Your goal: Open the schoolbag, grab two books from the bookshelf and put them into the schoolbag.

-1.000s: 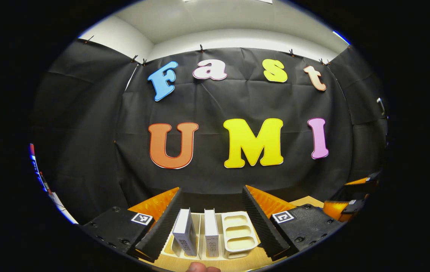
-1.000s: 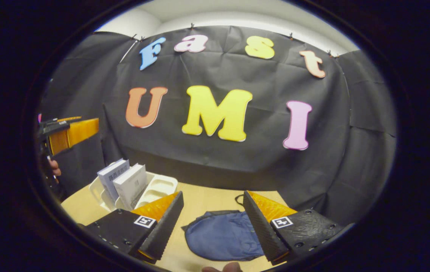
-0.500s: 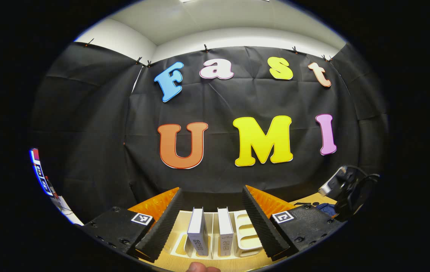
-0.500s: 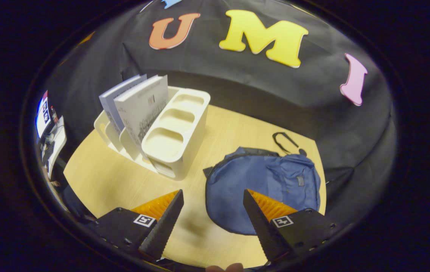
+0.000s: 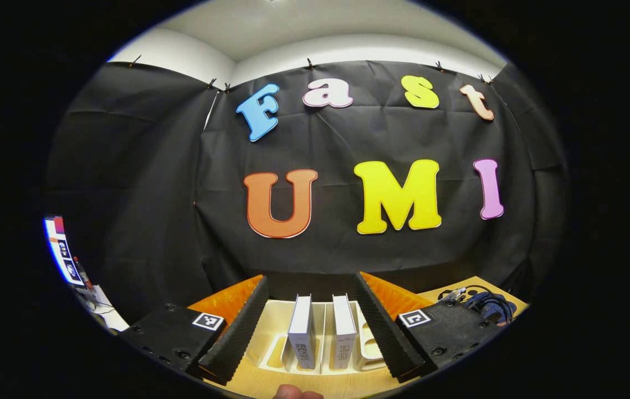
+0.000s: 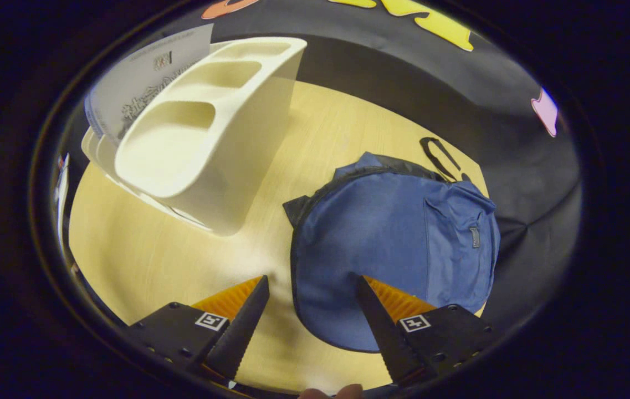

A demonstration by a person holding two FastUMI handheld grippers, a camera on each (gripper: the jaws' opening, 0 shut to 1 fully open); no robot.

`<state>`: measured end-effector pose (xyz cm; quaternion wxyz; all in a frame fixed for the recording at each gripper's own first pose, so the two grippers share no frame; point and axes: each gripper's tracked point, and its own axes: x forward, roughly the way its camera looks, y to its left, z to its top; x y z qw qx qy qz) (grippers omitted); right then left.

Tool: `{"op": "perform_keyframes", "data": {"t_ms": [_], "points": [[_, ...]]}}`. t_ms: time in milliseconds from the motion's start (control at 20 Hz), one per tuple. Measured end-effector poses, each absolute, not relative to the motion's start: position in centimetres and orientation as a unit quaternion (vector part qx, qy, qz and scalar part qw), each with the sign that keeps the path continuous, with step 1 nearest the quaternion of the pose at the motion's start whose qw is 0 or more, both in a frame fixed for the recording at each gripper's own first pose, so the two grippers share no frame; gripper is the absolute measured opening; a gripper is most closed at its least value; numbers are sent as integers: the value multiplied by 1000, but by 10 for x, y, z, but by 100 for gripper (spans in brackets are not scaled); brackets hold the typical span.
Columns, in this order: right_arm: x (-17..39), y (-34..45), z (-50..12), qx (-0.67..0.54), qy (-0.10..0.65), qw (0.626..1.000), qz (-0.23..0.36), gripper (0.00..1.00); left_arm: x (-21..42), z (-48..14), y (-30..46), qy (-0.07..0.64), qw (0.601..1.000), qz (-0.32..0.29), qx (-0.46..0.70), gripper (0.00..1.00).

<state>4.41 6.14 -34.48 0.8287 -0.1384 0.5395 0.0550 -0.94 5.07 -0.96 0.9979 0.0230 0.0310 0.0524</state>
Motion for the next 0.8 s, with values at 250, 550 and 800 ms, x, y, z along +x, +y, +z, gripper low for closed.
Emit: {"op": "perform_keyframes", "data": {"t_ms": [250, 550, 800], "points": [[59, 53, -361, -174, 539, 824, 27, 99, -10, -16, 54, 41, 997, 57, 26, 99], [65, 43, -365, -159, 546, 823, 19, 84, -6, -20, 49, 47, 997, 53, 24, 98], [64, 44, -352, -128, 542, 830, 21, 18, 1, -22, 41, 51, 998, 42, 17, 98]]}}
